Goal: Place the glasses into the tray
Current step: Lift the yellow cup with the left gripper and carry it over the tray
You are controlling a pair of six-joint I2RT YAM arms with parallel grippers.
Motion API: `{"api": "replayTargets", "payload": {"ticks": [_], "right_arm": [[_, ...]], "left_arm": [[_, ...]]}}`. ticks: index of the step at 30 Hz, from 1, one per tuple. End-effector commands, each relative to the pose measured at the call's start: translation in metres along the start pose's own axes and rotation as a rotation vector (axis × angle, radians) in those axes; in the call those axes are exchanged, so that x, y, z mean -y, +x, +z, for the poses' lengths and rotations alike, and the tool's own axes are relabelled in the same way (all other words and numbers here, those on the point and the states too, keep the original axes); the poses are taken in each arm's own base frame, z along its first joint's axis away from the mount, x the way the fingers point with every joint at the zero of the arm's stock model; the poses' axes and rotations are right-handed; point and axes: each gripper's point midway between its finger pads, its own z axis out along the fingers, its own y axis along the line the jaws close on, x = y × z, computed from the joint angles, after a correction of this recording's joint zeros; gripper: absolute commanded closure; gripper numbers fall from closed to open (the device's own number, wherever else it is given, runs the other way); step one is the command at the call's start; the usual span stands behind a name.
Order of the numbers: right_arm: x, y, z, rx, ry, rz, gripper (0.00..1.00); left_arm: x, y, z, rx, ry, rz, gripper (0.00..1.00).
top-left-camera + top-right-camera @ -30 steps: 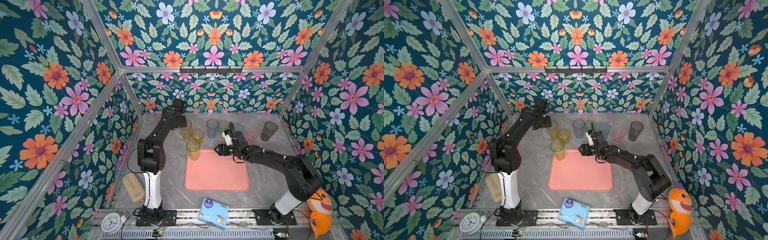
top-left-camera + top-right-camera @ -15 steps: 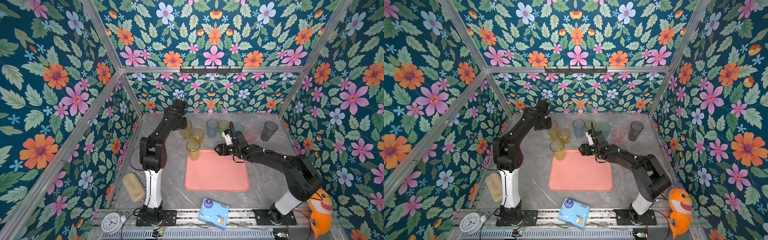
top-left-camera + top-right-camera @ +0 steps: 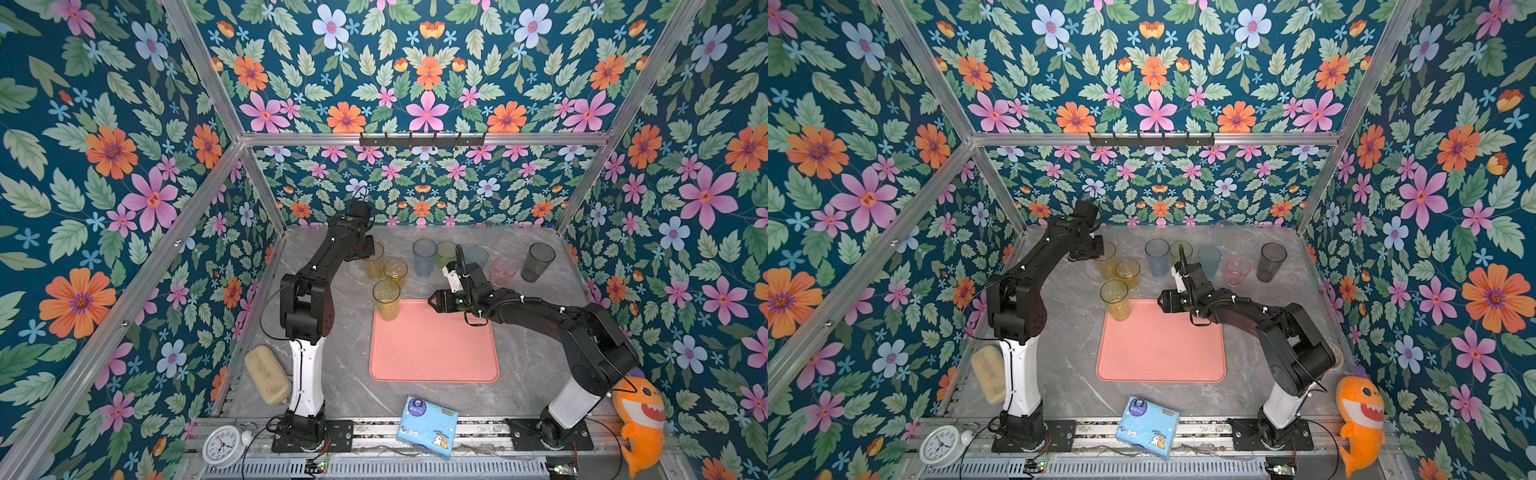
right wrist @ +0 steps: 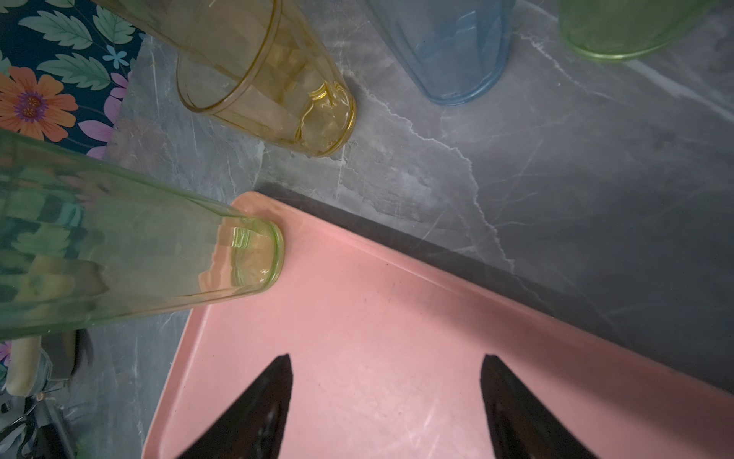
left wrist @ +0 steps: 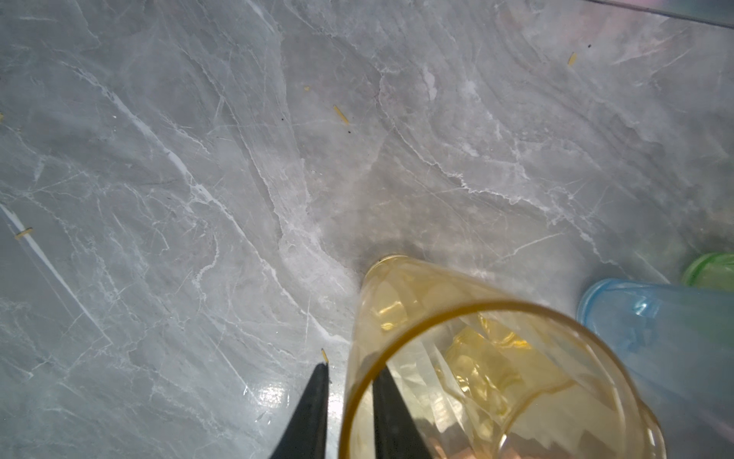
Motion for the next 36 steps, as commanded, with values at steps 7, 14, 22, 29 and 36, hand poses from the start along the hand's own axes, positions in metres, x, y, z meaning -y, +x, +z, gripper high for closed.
{"api": "replayTargets", "payload": {"ticks": [7, 14, 22, 29, 36], "right_arm": [[0.000, 0.000, 0.001, -0.008, 0.000, 0.004, 0.24], [-0.001, 0.000, 0.001, -0.010, -0.001, 0.005, 0.24], [-0.002, 0.001, 0.003, -0.016, -0.006, 0.008, 0.24], [-0.002, 0.001, 0.003, -0.018, -0.006, 0.010, 0.24], [-0.001, 0.001, 0.003, -0.019, 0.000, 0.011, 0.24]], "left_arm": [[-0.002, 0.002, -0.001, -0.009, -0.005, 0.013, 0.84], [-0.002, 0.002, -0.004, -0.011, -0.004, 0.025, 0.89], [-0.006, 0.004, -0.014, -0.027, -0.021, 0.059, 0.97], [-0.011, 0.006, -0.026, -0.029, -0.037, 0.075, 0.99], [-0.018, 0.007, -0.047, -0.011, -0.050, 0.080, 1.00]]}}
